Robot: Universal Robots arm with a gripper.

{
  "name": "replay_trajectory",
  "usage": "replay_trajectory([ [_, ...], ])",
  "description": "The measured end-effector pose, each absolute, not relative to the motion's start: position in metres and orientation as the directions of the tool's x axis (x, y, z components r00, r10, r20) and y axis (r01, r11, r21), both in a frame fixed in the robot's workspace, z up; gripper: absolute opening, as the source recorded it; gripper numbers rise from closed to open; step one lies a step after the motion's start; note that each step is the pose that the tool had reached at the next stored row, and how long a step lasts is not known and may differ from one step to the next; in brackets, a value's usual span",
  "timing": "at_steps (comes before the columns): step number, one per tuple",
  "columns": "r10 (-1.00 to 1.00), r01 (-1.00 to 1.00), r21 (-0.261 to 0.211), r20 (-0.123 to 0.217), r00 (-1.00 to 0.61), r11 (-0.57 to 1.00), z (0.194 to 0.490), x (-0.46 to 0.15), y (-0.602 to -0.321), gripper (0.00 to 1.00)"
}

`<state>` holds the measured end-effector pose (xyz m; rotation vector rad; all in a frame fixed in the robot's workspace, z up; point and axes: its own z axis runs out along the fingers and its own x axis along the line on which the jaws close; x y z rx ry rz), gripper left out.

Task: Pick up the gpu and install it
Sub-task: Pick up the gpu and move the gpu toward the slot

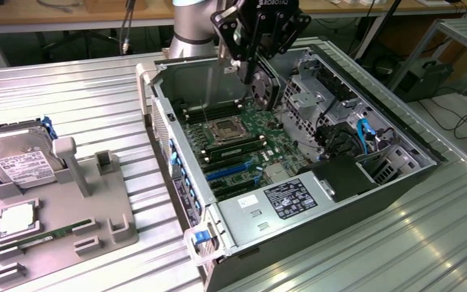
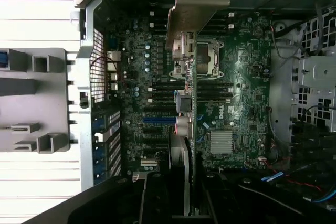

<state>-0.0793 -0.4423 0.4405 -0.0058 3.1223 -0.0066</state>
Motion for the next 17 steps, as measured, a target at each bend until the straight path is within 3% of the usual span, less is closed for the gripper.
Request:
replay_trajectory([
  [17,-0.004,-0.004,-0.004,-0.019,-1.000,1.000,0.440,-0.047,-0.442,0.27],
])
